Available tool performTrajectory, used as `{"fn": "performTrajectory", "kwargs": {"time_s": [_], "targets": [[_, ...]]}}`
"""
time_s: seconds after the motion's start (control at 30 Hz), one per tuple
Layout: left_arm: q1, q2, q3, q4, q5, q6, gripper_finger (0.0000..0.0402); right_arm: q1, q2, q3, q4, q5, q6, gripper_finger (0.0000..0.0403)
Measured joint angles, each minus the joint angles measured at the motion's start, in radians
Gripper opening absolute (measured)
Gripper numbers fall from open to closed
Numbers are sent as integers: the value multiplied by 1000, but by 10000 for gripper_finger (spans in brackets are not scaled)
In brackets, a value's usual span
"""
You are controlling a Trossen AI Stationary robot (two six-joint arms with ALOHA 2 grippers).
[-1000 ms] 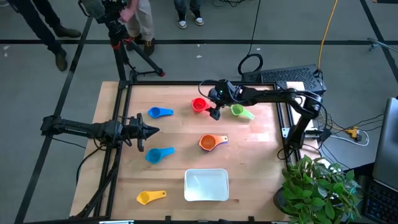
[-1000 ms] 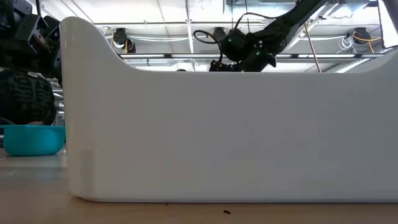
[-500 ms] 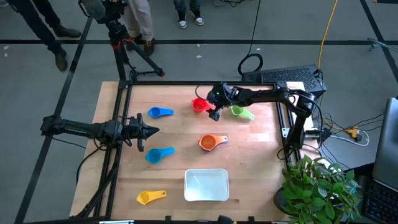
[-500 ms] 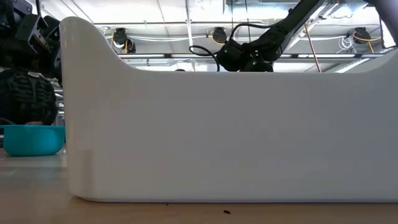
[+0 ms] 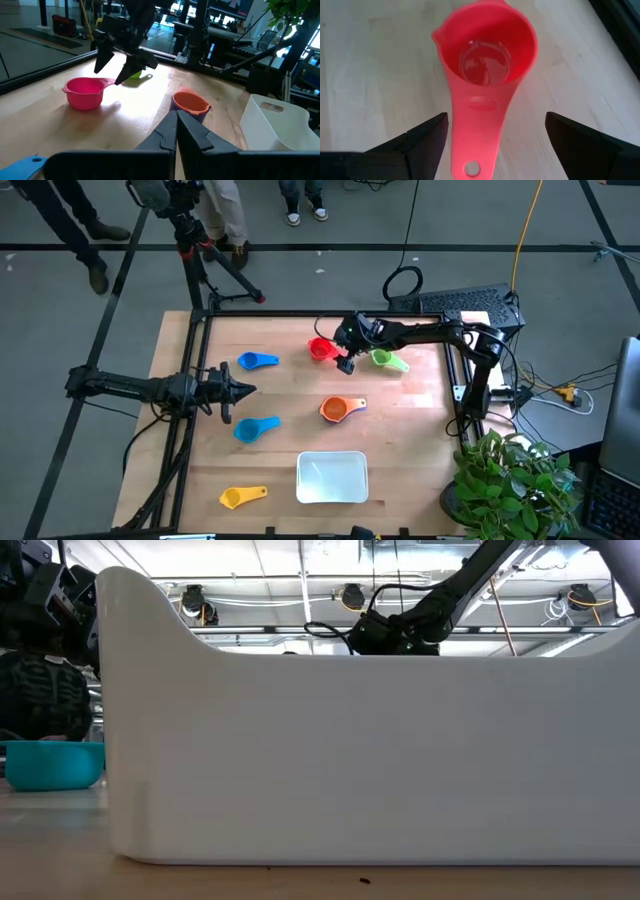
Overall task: Nest measuring cups in basket
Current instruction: Stack the red measuring cup on the orange measuring cup
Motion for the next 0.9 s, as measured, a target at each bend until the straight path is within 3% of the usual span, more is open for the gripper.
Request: {"fn": "performTrajectory", "kwargs": {"time_s": [0.4,0.9], "targets": [[0,0,0,0,0,-2,12,0,58,0,12,3,9,311],[0,0,0,0,0,-6,12,0,48,0,19,-2,4,158]]}}
